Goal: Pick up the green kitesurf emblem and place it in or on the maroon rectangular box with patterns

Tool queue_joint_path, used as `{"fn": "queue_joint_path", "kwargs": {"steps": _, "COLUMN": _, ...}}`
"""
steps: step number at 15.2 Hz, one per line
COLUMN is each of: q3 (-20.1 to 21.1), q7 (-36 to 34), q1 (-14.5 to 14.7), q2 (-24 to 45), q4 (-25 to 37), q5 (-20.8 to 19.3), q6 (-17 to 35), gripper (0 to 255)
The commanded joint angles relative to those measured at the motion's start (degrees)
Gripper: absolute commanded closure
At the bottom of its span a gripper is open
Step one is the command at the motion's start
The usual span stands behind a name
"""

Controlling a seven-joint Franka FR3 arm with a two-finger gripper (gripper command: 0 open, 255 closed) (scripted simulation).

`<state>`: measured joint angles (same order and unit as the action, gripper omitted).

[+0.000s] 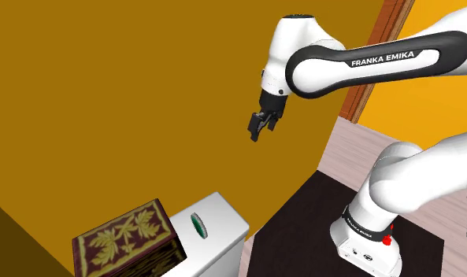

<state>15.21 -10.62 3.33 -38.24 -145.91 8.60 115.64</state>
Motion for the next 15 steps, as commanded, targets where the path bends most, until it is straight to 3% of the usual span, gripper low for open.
{"fn": "queue_joint_path", "kwargs": {"steps": 1, "q3": 2.3, "q7": -2.5, "q1": 0.5, "q2": 2.0, "q4": -1.0, "q5": 0.9, "q6": 3.0, "gripper": 0}}
{"fn": "queue_joint_path", "kwargs": {"steps": 9, "q3": 12.7, "q7": -14.1, "q1": 0.9, "q2": 14.8, "q4": -0.5, "q5": 1.6, "q6": 15.0, "gripper": 0}}
{"fn": "queue_joint_path", "kwargs": {"steps": 15, "q3": 20.9, "q7": -26.2, "q1": -1.4, "q2": 27.9, "q4": 3.3, "q5": -4.6, "q6": 23.2, "gripper": 0}}
